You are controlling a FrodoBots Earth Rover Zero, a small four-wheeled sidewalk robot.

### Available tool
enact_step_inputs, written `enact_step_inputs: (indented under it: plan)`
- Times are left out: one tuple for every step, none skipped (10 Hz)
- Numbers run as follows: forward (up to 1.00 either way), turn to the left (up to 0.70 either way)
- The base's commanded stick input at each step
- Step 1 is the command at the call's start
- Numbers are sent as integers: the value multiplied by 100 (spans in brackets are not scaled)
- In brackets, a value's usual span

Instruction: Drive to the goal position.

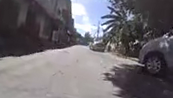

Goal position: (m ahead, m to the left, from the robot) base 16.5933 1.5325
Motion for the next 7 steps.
enact_step_inputs:
  plan:
    - [100, 1]
    - [100, -34]
    - [100, -40]
    - [100, -40]
    - [100, -3]
    - [100, 4]
    - [100, 0]
